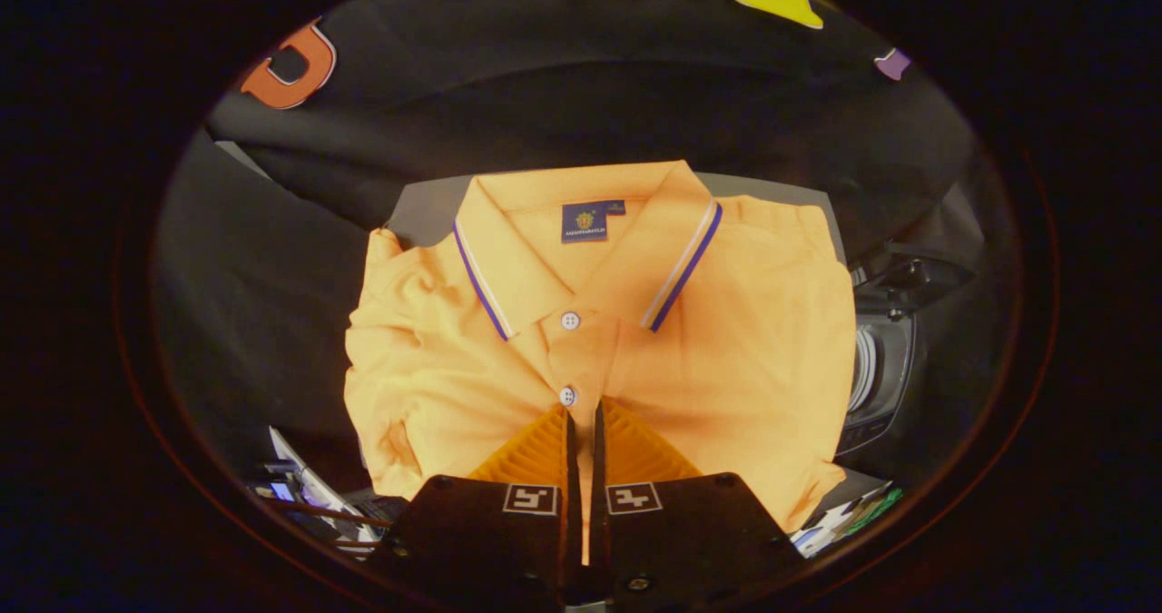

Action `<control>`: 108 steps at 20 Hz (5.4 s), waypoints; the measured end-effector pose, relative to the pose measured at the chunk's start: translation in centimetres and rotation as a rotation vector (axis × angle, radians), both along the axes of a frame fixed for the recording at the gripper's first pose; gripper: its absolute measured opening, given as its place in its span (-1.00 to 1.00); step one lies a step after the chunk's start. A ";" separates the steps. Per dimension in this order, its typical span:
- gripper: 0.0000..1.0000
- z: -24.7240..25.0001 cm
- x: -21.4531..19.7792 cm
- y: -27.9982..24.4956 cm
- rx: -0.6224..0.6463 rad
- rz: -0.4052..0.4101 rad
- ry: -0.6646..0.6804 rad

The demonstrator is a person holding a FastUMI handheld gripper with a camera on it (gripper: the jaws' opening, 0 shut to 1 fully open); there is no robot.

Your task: Put the clothes into the washing machine and then close the washing machine lid.

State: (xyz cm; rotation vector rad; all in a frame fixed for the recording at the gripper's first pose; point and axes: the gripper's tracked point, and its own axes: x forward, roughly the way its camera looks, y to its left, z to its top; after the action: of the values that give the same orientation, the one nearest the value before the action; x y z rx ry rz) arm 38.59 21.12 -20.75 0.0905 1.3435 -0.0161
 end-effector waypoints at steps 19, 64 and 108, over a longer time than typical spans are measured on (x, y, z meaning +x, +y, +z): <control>-0.88 9.0 0.0 -2.0 0.087 -0.043 -0.132; -0.88 17.7 -8.2 -36.4 -0.033 -0.450 -0.397; -0.78 -10.3 -3.7 -37.6 -0.061 -0.262 -0.188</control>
State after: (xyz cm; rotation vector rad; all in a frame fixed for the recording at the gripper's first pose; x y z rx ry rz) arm 34.91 -16.53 -31.04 0.2109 1.1349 -0.2643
